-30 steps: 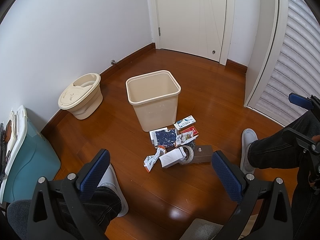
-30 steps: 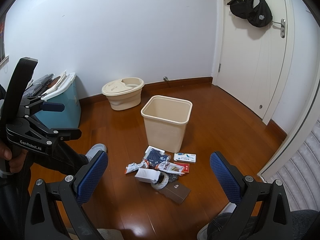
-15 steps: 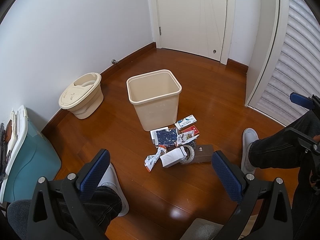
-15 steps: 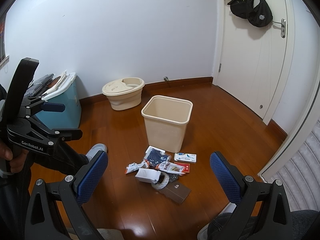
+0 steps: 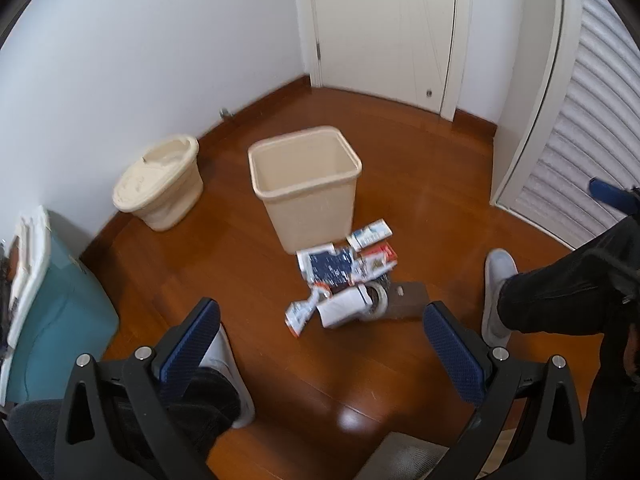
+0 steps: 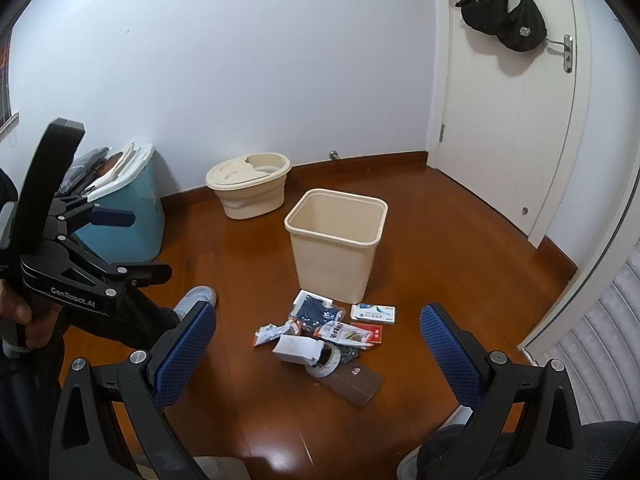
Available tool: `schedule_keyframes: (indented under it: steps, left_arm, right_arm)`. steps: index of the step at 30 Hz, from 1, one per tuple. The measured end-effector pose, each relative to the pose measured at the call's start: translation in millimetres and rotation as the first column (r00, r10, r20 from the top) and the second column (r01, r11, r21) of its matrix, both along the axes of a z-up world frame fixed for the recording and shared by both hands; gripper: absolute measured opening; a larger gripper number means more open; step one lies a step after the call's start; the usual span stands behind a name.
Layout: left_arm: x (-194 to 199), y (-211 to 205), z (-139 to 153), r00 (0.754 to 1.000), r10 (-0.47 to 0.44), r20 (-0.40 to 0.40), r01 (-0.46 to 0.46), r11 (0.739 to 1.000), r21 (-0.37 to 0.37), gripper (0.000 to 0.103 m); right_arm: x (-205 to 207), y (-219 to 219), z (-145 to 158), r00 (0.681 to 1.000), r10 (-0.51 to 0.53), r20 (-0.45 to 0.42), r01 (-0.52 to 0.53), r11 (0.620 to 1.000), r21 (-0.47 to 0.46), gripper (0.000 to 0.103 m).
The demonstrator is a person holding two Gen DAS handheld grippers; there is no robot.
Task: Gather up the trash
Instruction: 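Grasp the white-and-orange snack wrapper with the right gripper while the left gripper grasps another wrapper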
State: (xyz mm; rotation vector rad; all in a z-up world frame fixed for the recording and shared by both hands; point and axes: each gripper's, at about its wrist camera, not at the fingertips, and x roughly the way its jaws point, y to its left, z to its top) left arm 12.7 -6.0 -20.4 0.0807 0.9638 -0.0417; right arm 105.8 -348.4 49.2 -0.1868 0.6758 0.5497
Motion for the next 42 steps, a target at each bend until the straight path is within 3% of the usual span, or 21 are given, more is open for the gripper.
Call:
schedule_keyframes:
  steps: [5,9,12,14,16,18,20,21,22,23,24,26,28,34,37,39,41,42]
  left_arm:
    - [50,0,-55,0.979,0.042,-0.2,-0.036,0.999,0.033,0.103]
    - [91,-6,-103,0.94,0.058,-0.335,-0.052,0.998,0.029,0.103]
    - [113,-9,-155,0.894,0.073,-0.442,-0.055,0.997,0.054,0.103]
    - [123,2,-193,0.834,0.124,-0.537,-0.147,0.989,0.001,0.103]
    - [127,18,-227,0.779,0.205,-0.593,-0.276,0.961,-0.03,0.103]
    - [129,26,-247,0.741,0.269,-0.615,-0.359,0.933,-0.025,0.103]
    - [129,36,-261,0.706,0.321,-0.631,-0.436,0.9,-0.03,0.103]
    - [128,41,-269,0.69,0.339,-0.639,-0.473,0.88,-0.044,0.103]
    - [129,44,-273,0.677,0.351,-0.647,-0.497,0.867,-0.05,0.103]
    - [128,47,-278,0.663,0.364,-0.654,-0.518,0.854,-0.05,0.103]
    - [127,51,-286,0.65,0.374,-0.661,-0.533,0.845,-0.046,0.103]
    - [125,56,-303,0.626,0.388,-0.677,-0.553,0.832,-0.034,0.103]
    - [123,60,-322,0.596,0.401,-0.695,-0.578,0.815,-0.026,0.103]
    - [119,65,-348,0.553,0.418,-0.721,-0.603,0.798,0.0,0.103]
    - [121,66,-350,0.552,0.422,-0.719,-0.609,0.793,-0.002,0.103]
    - [124,65,-351,0.559,0.422,-0.714,-0.604,0.797,-0.002,0.103]
    - [126,64,-352,0.565,0.421,-0.71,-0.597,0.802,0.001,0.103]
    - [126,63,-352,0.566,0.421,-0.709,-0.595,0.804,0.002,0.103]
  right_arm:
    - [30,-14,-20,0.988,-0.1,-0.117,0.104,0.994,0.027,0.103]
    - [82,-17,-30,0.964,-0.182,-0.195,0.19,0.982,0.024,0.103]
    - [131,-17,-53,0.923,-0.233,-0.306,0.25,0.968,0.018,0.103]
    - [165,-19,-78,0.876,-0.258,-0.407,0.293,0.956,0.024,0.103]
    - [196,-21,-113,0.808,-0.287,-0.515,0.344,0.939,0.017,0.103]
    - [227,-19,-160,0.722,-0.311,-0.618,0.397,0.918,0.002,0.103]
    - [253,-18,-224,0.566,-0.295,-0.769,0.481,0.877,0.018,0.103]
    - [261,-20,-260,0.455,-0.281,-0.845,0.559,0.829,0.025,0.103]
    - [264,-21,-281,0.384,-0.271,-0.883,0.613,0.79,0.024,0.103]
    - [266,-24,-313,0.282,-0.259,-0.924,0.692,0.722,0.009,0.103]
    - [267,-26,-339,0.204,-0.254,-0.945,0.753,0.658,-0.015,0.103]
    - [271,-24,-375,0.114,-0.248,-0.962,0.802,0.595,-0.058,0.103]
    - [274,-19,-401,0.068,-0.233,-0.97,0.824,0.562,-0.077,0.103]
    - [286,-3,-448,0.033,-0.194,-0.98,0.856,0.512,-0.072,0.098]
    - [289,2,-456,0.024,-0.184,-0.983,0.879,0.472,-0.067,0.081]
    - [293,4,-462,0.01,-0.182,-0.983,0.881,0.467,-0.077,0.071]
    - [294,6,-473,-0.002,-0.18,-0.984,0.888,0.452,-0.084,0.054]
    - [295,5,-476,-0.008,-0.174,-0.985,0.892,0.443,-0.086,0.052]
